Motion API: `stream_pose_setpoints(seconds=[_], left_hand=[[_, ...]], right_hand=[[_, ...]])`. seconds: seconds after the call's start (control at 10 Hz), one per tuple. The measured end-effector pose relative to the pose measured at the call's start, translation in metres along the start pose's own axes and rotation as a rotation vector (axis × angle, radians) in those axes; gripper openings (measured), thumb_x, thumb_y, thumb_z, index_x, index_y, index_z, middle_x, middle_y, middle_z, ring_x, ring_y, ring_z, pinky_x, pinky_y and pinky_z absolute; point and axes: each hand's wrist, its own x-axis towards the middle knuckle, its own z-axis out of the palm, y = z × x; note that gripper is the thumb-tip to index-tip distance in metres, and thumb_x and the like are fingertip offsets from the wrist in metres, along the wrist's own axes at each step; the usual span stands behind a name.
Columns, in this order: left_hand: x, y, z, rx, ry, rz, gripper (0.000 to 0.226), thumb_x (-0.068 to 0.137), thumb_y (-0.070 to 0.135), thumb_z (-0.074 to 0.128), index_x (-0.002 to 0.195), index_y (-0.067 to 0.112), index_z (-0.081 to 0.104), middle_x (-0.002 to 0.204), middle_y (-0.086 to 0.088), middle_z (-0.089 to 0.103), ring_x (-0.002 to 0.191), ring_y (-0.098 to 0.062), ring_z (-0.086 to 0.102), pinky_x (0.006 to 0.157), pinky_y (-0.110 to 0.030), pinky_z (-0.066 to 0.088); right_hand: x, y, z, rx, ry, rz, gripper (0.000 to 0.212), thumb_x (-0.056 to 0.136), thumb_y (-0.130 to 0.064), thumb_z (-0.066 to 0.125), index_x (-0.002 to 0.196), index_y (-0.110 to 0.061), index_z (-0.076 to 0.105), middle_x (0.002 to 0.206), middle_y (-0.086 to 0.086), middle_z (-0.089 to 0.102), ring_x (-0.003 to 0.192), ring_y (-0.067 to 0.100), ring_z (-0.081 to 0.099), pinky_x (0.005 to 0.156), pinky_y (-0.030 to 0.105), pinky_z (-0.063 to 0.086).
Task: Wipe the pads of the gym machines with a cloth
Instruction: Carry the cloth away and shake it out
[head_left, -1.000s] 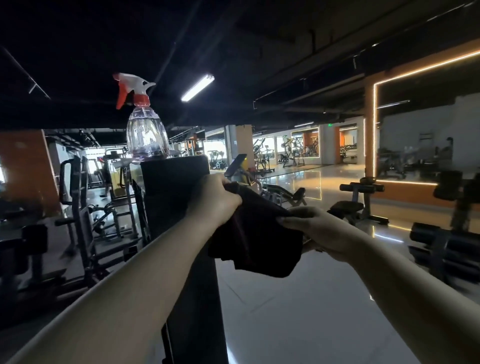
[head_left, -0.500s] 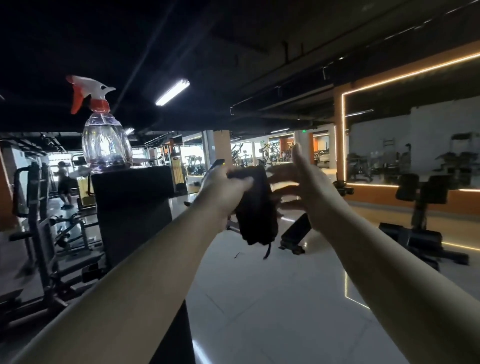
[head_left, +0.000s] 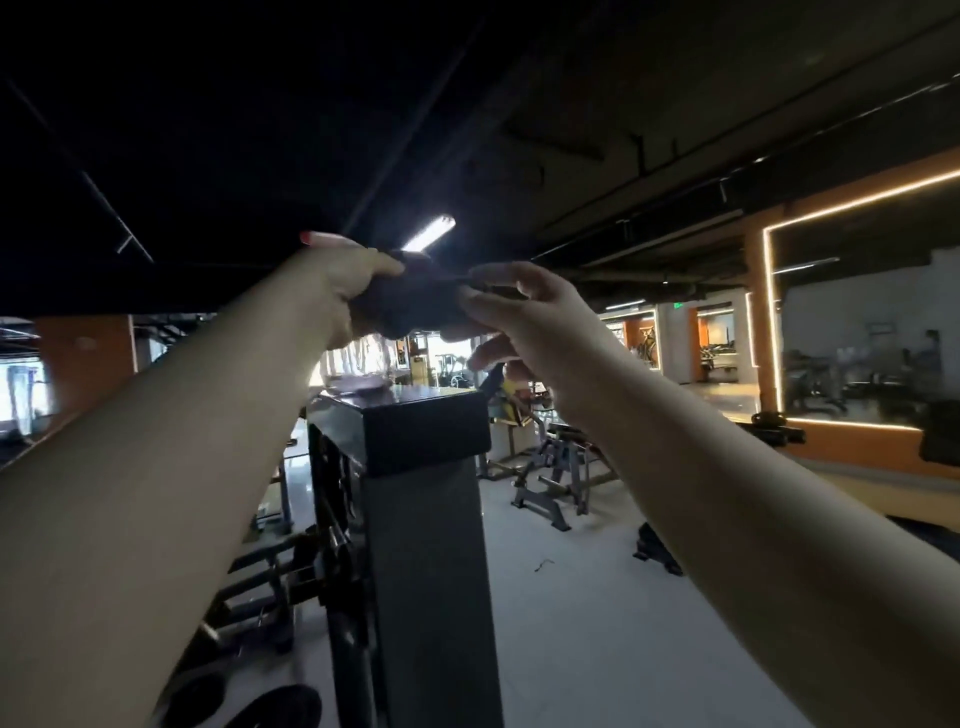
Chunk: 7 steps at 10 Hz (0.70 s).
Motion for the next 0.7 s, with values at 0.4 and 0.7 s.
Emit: stream_pose_setpoints(seconds=[0.4, 0.7], left_hand=[[0.049, -0.063, -0.022, 0.903, 0.015, 0.200, 0.036, 0.078, 0.020, 0.076, 0.107, 0.003, 0.067, 0.106, -0.017, 0.067, 0.097, -0.032, 0.064, 0.086, -0.040, 0.054], [0.065, -0.077, -0.019, 1.061, 0.190, 0.400, 0.029, 0.073, 0.026, 0.074, 0.086, 0.003, 0.064, 0.090, -0.021, 0.066, 0.084, -0.037, 0.062, 0.073, -0.038, 0.050]], right_hand=[[0.021, 0.016, 0.058, -0.848, -0.208, 0.021, 0.054, 0.101, -0.042, 0.032, 0.113, 0.002, 0.060, 0.108, 0.022, 0.063, 0.099, 0.033, 0.059, 0.084, 0.036, 0.046], [-0.007, 0.024, 0.041, -0.667, -0.146, -0.016, 0.034, 0.101, -0.031, 0.042, 0.121, -0.011, 0.061, 0.115, 0.014, 0.064, 0.105, 0.028, 0.060, 0.095, 0.047, 0.047]])
